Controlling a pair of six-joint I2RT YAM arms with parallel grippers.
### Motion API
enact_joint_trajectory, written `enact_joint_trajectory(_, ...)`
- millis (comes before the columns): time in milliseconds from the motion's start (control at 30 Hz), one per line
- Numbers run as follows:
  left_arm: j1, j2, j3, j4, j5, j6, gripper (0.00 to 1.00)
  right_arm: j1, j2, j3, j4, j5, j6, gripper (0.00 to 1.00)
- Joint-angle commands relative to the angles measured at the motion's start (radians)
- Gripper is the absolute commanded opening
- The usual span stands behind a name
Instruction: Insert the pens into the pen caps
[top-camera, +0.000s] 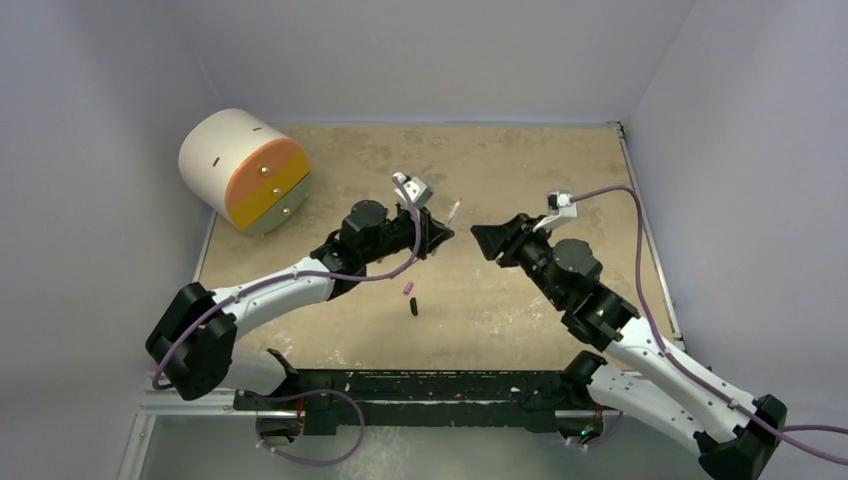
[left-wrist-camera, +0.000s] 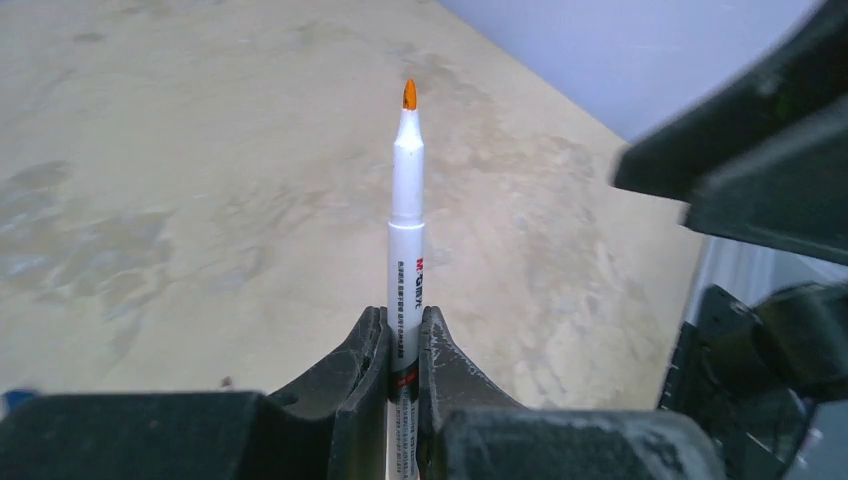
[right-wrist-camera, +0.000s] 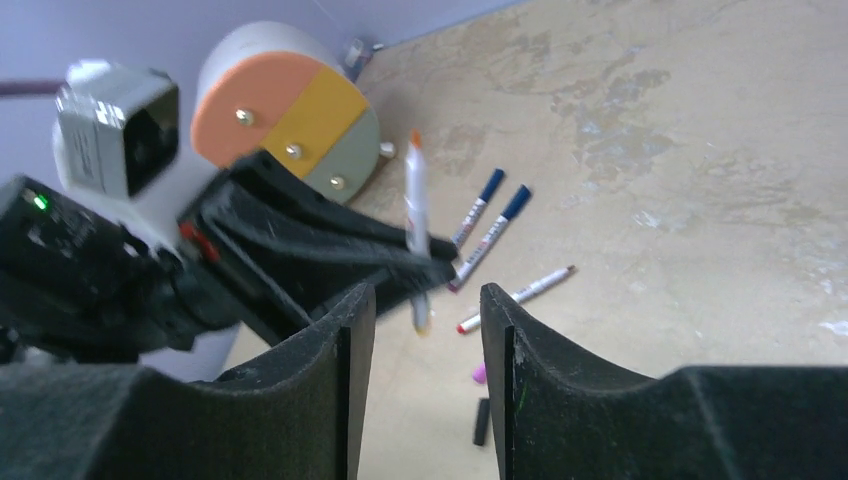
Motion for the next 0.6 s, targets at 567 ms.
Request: enact_joint_trajectory(567, 0.192, -0.348, -0.245, -0.061, -0.425, -0.002, 0.0, 0.343, 0.686, 0.177, -0.167, 0.108, -0.043, 0.51)
